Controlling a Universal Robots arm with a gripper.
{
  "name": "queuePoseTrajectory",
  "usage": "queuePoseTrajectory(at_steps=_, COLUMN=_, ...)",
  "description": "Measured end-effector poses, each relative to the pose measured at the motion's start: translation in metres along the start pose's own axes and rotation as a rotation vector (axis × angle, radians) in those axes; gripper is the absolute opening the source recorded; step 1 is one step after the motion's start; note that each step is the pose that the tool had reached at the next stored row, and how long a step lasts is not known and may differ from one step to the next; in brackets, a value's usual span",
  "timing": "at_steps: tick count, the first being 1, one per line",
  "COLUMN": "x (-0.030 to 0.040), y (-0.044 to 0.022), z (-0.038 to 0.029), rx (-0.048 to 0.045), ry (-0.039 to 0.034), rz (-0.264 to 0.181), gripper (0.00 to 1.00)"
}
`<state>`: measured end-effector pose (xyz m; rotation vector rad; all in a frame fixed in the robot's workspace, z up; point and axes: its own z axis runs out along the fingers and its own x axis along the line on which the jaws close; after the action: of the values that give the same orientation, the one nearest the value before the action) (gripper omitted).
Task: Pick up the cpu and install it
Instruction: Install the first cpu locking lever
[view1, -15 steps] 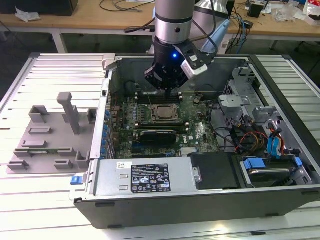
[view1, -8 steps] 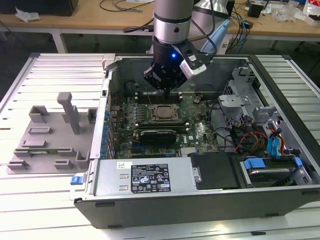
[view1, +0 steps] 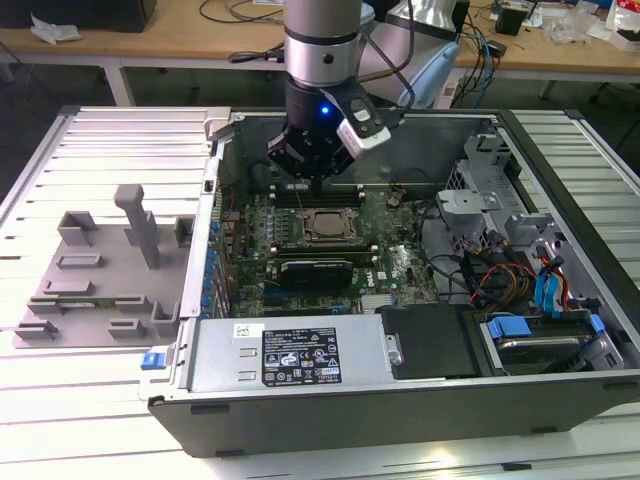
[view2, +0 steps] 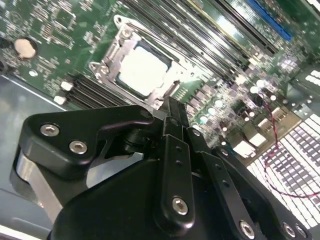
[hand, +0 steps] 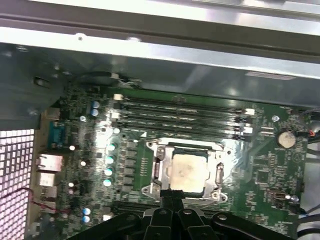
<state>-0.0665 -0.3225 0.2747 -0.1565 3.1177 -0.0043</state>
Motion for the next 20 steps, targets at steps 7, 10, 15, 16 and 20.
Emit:
queuePoseTrajectory(at_steps=7, x=0.0256, y=0.003, z=-0.0005, rx=-0.0117, ry=-0.0069, rz=0.0, gripper=0.11)
queuePoseTrajectory(at_steps=10, x=0.0307, y=0.0035, z=-0.0006, rx=-0.0467, ry=-0.0195, rz=0.001, gripper=0.11)
queuePoseTrajectory(at_steps=15, x=0.038, y=0.0042, z=0.0005, rx=-0.0564, ry=-0.0223, rz=0.001, gripper=0.11)
queuePoseTrajectory(at_steps=16, x=0.0401, y=0.0045, z=0.001, rx=-0.0641, ry=-0.0231, rz=0.001, gripper=0.11)
queuePoseTrajectory(at_steps=20, x=0.0439, y=0.0048, z=0.002, rx=-0.1109, ry=-0.028, rz=0.003, gripper=0.11)
